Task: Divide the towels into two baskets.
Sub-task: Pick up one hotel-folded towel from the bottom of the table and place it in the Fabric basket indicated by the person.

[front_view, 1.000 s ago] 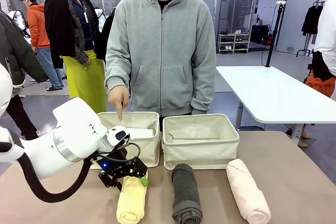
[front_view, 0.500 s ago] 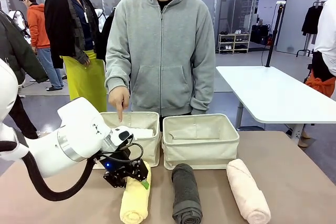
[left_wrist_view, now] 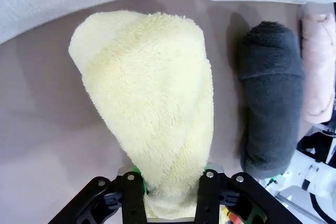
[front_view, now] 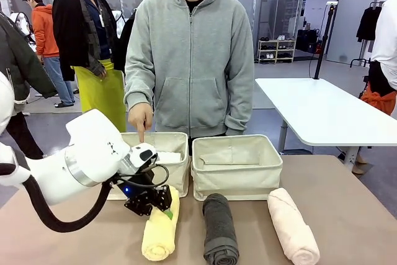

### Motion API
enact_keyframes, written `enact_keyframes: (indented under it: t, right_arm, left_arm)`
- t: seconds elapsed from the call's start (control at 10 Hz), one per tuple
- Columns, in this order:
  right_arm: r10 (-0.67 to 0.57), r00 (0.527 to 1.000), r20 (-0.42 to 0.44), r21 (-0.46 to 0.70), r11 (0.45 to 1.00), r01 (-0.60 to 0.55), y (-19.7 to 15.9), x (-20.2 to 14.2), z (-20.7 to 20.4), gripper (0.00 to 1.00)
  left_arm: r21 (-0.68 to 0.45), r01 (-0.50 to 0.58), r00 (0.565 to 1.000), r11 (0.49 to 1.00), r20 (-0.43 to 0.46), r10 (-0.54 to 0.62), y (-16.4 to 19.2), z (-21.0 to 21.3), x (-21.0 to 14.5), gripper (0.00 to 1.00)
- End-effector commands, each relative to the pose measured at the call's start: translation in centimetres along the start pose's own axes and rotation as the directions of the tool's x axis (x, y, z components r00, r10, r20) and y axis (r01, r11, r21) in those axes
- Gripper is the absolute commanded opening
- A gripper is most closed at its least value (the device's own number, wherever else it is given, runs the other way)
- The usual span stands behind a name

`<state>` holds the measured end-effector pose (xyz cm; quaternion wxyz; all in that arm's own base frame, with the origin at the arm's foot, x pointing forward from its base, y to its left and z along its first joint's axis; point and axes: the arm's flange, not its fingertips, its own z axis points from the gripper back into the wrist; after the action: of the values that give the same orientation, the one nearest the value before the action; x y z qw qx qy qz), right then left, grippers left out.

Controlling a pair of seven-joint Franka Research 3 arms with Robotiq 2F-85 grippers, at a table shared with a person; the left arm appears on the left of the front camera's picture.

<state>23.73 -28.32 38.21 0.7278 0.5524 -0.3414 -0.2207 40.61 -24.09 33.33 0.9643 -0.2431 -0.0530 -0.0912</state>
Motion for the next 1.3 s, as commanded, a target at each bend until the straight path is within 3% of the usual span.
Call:
enact_keyframes:
  t: [0.0,0.4,0.6,0.7,1.0,1.1,1.2]
  right_arm:
    - [-0.004,1.000,0.013,0.013,1.000,0.004,0.4,0.0,0.1,1.00]
    - [-0.004,1.000,0.013,0.013,1.000,0.004,0.4,0.0,0.1,1.00]
    - [-0.004,1.000,0.013,0.013,1.000,0.004,0.4,0.0,0.1,1.00]
    - [-0.004,1.000,0.013,0.013,1.000,0.004,0.4,0.0,0.1,1.00]
    - [-0.004,1.000,0.013,0.013,1.000,0.004,0.4,0.0,0.1,1.00]
    - [-0.004,1.000,0.013,0.013,1.000,0.004,0.4,0.0,0.1,1.00]
    - [-0.004,1.000,0.013,0.013,1.000,0.004,0.4,0.0,0.1,1.00]
  left_arm:
    - [0.037,0.052,0.998,0.998,0.030,-0.054,-1.8,5.8,-0.8,0.32]
    - [0.020,0.131,0.986,0.991,0.098,-0.132,-3.0,13.8,-0.7,0.32]
    - [-0.028,0.200,0.975,0.979,0.099,-0.197,-2.8,15.3,-0.9,0.32]
    - [0.020,0.130,0.985,0.991,0.110,-0.132,-3.2,14.5,-0.7,0.32]
    - [0.020,0.130,0.985,0.991,0.110,-0.132,-3.2,14.5,-0.7,0.32]
    - [0.013,0.140,0.985,0.990,0.104,-0.140,-2.8,14.6,-0.6,0.37]
    - [0.088,0.362,0.926,0.928,0.083,-0.369,-4.1,15.3,-0.7,0.37]
